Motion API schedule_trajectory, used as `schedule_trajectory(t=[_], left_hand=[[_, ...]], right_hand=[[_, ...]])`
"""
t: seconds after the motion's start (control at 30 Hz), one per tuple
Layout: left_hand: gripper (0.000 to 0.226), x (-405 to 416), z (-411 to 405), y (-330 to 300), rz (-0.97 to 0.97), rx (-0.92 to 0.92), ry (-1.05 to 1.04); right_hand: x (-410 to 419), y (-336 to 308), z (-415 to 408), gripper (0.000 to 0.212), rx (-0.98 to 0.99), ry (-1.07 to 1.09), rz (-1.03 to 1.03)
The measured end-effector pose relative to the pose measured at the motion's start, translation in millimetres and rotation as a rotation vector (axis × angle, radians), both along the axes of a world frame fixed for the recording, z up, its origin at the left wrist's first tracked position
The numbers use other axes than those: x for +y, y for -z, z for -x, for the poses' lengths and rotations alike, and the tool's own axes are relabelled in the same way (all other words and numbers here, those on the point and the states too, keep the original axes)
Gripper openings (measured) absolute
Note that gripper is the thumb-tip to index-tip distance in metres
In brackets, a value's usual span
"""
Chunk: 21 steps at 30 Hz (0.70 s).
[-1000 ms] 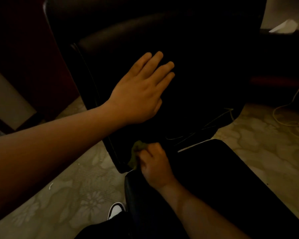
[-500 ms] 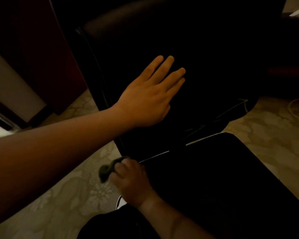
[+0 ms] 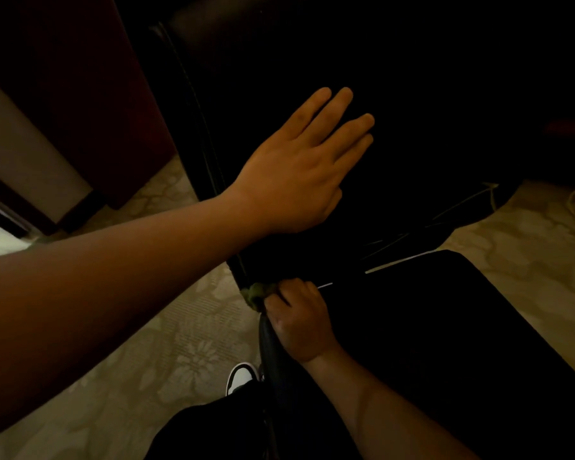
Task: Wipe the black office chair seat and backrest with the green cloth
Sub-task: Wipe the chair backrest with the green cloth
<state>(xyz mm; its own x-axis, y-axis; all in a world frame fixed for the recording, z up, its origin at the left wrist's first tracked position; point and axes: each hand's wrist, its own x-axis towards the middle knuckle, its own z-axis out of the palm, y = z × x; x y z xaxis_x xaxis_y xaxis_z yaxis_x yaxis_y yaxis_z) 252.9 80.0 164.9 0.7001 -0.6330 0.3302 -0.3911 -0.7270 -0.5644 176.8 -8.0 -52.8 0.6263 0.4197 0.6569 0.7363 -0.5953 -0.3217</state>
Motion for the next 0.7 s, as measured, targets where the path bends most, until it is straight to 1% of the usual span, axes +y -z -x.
schedule_trajectory(t=[0.07, 0.1, 0.17, 0.2, 0.27, 0.3, 0.37, 0.43, 0.47, 0.53, 0.6, 0.67, 0.7], left_hand=[[0.065, -0.4, 1.4, 0.2, -0.006, -0.006, 0.001], [0.065, -1.0, 1.3, 0.3, -0.015, -0.009, 0.000], [0.066, -3.0, 0.2, -1.2, -0.025, -0.009, 0.000], [0.067, -4.9, -0.5, -2.0, -0.025, -0.005, 0.000], [0.068, -8.1, -1.5, -2.8, -0.019, -0.004, -0.016], [0.069, -10.0, -1.3, -2.9, -0.014, -0.005, -0.029], [0.069, -13.4, -0.9, -3.1, -0.006, -0.003, -0.047], [0.069, -14.2, -0.9, -3.1, -0.003, -0.002, -0.050], [0.070, -13.9, -1.1, -3.2, -0.007, 0.001, -0.052], [0.070, -13.2, -1.8, -3.9, -0.018, 0.005, -0.058], [0.071, -16.4, -2.5, -0.9, -0.029, 0.017, -0.060], [0.071, -23.7, -3.4, 5.8, -0.049, 0.029, -0.051], [0.071, -27.2, -3.9, 9.0, -0.057, 0.034, -0.047]], right_hand=[[-13.9, 16.0, -10.9, 0.011, 0.163, 0.073, 0.002], [-23.8, 16.8, -17.2, 0.005, 0.203, 0.121, -0.032], [-40.5, 1.4, -29.3, 0.005, 0.217, 0.150, -0.106], [-48.2, -14.5, -35.3, 0.004, 0.217, 0.167, -0.169], [-63.6, -52.5, -53.2, 0.002, 0.216, 0.262, -0.378], [-72.3, -69.4, -66.0, 0.004, 0.193, 0.337, -0.485], [-91.9, -95.6, -94.7, 0.005, 0.150, 0.518, -0.619], [-108.4, -109.5, -117.2, 0.005, 0.207, 0.630, -0.753], [-112.2, -111.5, -122.0, 0.006, 0.227, 0.670, -0.789], [-104.0, -104.0, -116.0, 0.007, 0.199, 0.699, -0.752], [-78.4, -77.9, -90.9, 0.006, 0.191, 0.587, -0.627], [-48.0, -45.4, -56.3, 0.004, 0.274, 0.424, -0.510], [-37.6, -34.3, -45.3, 0.004, 0.284, 0.390, -0.500]])
